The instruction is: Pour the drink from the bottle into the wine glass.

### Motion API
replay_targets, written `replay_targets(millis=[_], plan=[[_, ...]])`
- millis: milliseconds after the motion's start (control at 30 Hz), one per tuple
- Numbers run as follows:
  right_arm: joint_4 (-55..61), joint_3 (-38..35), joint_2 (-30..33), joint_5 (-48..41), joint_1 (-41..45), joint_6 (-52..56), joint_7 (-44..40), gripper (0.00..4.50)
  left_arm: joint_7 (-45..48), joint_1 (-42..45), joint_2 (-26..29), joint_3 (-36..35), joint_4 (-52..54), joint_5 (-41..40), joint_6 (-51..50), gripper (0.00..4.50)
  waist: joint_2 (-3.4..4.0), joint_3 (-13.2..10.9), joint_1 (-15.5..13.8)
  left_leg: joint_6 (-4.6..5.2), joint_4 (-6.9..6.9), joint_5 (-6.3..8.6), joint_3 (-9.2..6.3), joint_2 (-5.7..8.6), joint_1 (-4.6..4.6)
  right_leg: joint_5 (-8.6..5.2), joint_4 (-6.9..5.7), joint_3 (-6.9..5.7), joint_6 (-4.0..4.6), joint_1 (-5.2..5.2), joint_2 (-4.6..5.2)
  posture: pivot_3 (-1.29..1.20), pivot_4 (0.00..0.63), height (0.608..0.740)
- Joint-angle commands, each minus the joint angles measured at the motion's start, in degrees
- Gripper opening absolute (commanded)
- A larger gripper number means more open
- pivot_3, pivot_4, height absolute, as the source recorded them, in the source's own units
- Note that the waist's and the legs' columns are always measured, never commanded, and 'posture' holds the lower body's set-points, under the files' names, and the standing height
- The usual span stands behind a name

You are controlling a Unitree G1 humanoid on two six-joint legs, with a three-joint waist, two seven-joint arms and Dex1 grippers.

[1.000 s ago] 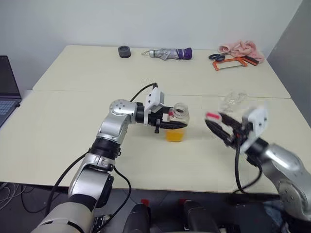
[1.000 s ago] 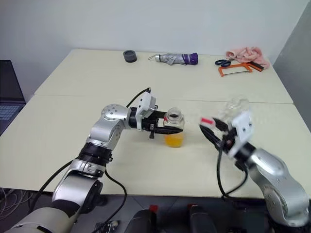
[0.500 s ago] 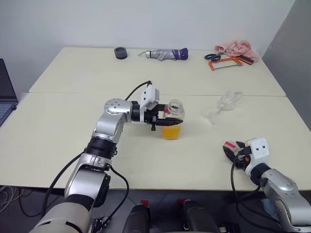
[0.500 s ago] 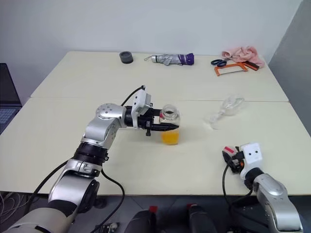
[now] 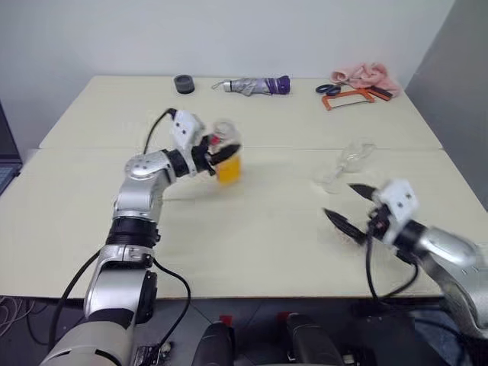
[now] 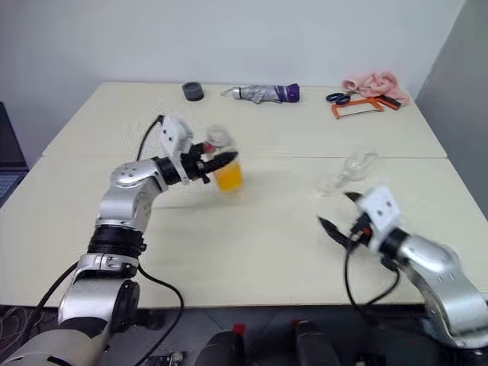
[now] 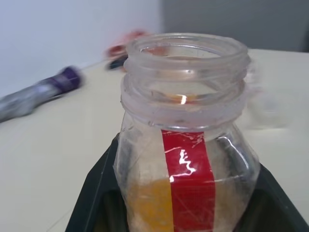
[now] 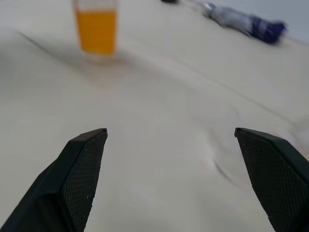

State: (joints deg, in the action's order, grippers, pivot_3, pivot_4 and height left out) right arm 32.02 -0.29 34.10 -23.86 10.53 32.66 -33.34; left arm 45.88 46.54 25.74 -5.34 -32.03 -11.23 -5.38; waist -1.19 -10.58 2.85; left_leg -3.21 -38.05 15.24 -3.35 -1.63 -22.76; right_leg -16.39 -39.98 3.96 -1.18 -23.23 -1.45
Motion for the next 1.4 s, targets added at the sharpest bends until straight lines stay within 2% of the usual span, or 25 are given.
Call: replay_targets(millis=[33, 200, 400, 633, 700, 733, 933, 1400], plan=[[-1.22, 5.62, -3.19, 0.45, 5.50, 0.93, -0.31, 4.50, -8.55, 1.98, 1.62, -3.63, -1.85, 1.59, 2.97, 1.81, 0.00, 0.00, -0.17, 0.00, 0.00, 0.00, -0.02, 0.02, -0.04, 0.02, 0.01, -0.03, 0.03, -0.01, 0.04, 0.00, 0.150, 0.740], [-9.51, 14.34, -11.68, 5.48, 15.85, 1.67, 2.53, 4.50, -15.81, 1.10, 2.82, -6.85, -3.14, 1.29, 3.08, 1.81, -0.02, -0.01, -1.04, -0.01, 0.00, 0.00, -0.02, 0.11, -0.19, 0.02, 0.04, -0.13, 0.04, -0.10, 0.46, 0.00, 0.150, 0.740], [-15.96, 18.13, -18.49, 8.02, 22.51, 3.59, 3.65, 4.50, -22.78, 0.77, 3.45, -9.72, -4.93, 1.09, 2.38, 1.81, -0.05, 0.01, -1.28, -0.02, -0.01, -0.01, -0.10, 0.13, -0.23, 0.03, 0.04, -0.23, 0.04, -0.10, 0.62, 0.00, 0.150, 0.740], [-19.99, 20.66, -21.30, 11.09, 26.56, 2.51, 2.55, 4.50, -24.27, 1.04, 2.72, -10.86, -9.66, -0.16, 3.07, 1.81, -0.06, 0.02, -1.11, -0.02, -0.01, 0.00, -0.14, 0.13, -0.20, 0.03, 0.01, -0.32, 0.05, -0.10, 0.57, 0.00, 0.150, 0.740], [-20.43, 20.75, -21.92, 11.66, 27.03, 2.26, 2.68, 4.50, -23.98, 0.80, 2.30, -11.28, -10.44, -0.93, 3.61, 2.52, -0.06, 0.02, -1.10, -0.02, -0.01, 0.00, -0.13, 0.12, -0.19, 0.03, 0.00, -0.32, 0.05, -0.10, 0.58, 0.00, 0.150, 0.740], [-20.49, 20.67, -22.22, 11.89, 27.13, 2.20, 2.75, 4.50, -23.77, 0.56, 2.14, -11.42, -10.53, -1.21, 3.77, 2.68, -0.06, 0.02, -1.10, -0.02, -0.01, 0.00, -0.14, 0.12, -0.19, 0.03, 0.00, -0.32, 0.05, -0.10, 0.58, 0.00, 0.150, 0.740], [-19.86, 20.40, -22.41, 12.28, 26.52, 2.63, 2.18, 4.50, -23.01, -1.05, 2.04, -11.39, -9.95, -1.64, 4.42, 4.46, -0.06, 0.02, -1.03, -0.02, -0.01, 0.00, -0.14, 0.12, -0.19, 0.04, -0.01, -0.32, 0.05, -0.10, 0.58, 0.00, 0.150, 0.740], [-14.29, 19.27, -19.70, 10.90, 21.05, 5.94, 1.63, 4.50, -25.62, -11.29, 0.08, -9.97, -0.50, -0.35, 4.90, 4.46, -0.07, 0.03, -1.00, -0.02, -0.01, 0.00, -0.16, 0.10, -0.18, 0.04, -0.02, -0.30, 0.05, -0.09, 0.62, 0.00, 0.150, 0.740]])
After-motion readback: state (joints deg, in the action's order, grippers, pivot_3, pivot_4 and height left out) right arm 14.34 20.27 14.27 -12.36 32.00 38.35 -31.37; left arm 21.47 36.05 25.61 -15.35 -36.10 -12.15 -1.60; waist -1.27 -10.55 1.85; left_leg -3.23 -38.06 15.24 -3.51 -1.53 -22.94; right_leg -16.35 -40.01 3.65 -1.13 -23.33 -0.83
